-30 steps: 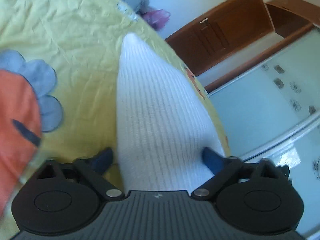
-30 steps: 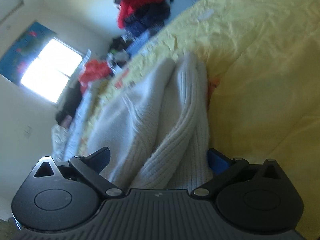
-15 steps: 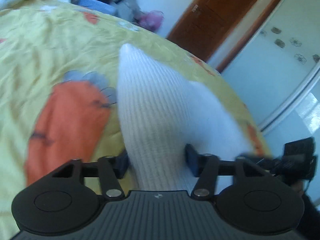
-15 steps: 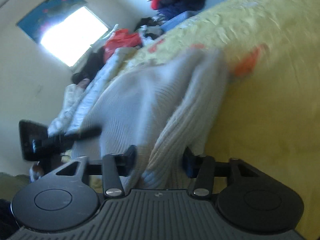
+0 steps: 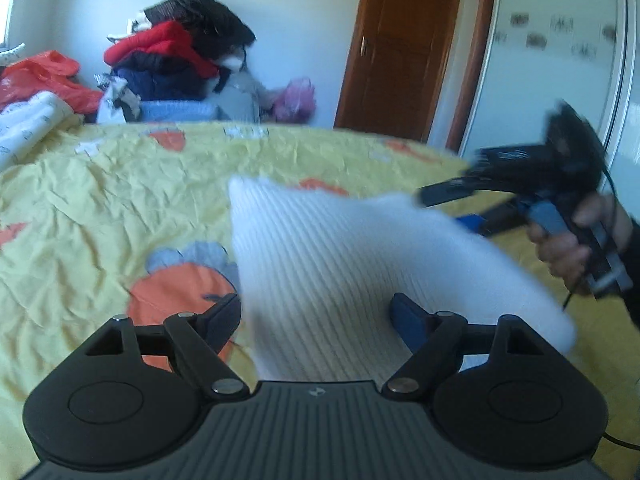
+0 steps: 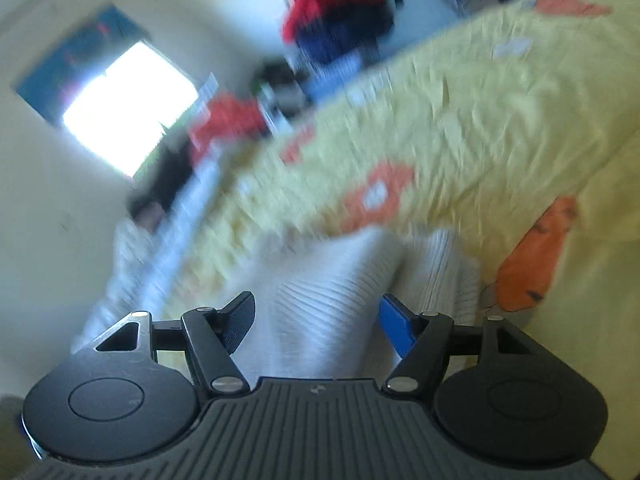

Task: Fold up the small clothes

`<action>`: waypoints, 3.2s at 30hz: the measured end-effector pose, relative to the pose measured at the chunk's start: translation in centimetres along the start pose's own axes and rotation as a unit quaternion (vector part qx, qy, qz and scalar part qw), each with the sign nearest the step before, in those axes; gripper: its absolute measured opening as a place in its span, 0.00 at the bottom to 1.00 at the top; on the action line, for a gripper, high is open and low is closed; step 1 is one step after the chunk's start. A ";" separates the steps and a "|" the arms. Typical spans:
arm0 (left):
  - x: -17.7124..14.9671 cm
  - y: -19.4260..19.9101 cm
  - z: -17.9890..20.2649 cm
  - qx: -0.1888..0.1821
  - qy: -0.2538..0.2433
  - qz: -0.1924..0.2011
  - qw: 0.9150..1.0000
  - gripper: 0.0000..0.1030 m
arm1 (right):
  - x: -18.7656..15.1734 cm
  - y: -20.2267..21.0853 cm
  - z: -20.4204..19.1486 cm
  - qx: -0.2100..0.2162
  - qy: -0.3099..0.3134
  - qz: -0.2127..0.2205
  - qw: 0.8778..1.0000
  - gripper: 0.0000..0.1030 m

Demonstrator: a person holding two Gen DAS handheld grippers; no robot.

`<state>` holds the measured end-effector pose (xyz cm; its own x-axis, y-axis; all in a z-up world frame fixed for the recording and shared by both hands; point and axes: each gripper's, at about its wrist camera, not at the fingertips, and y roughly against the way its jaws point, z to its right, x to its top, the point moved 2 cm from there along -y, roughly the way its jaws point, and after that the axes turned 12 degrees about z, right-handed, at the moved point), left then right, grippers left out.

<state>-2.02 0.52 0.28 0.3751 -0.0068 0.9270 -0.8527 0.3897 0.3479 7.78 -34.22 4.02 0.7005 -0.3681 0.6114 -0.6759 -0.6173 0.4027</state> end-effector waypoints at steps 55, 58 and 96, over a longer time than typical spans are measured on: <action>0.0 -3.5 5.8 -0.030 -0.085 -0.016 0.996 1.00 | -0.6 2.6 1.0 -0.093 0.031 0.083 0.992 0.83; 0.0 -3.5 5.7 -0.030 -0.085 -0.016 0.996 1.00 | -0.1 -0.3 2.2 -0.134 0.036 0.046 0.989 0.75; -3.1 5.2 1.2 0.006 -0.100 -0.001 0.995 0.67 | -11.6 11.3 -1.6 -0.041 0.035 0.054 0.997 0.73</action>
<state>-8.05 1.48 -0.60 0.2977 -0.1915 0.9352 -0.8568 0.3783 0.3502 -8.40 -35.79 2.59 0.6065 -0.3785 0.6992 -0.7652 -0.5166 0.3841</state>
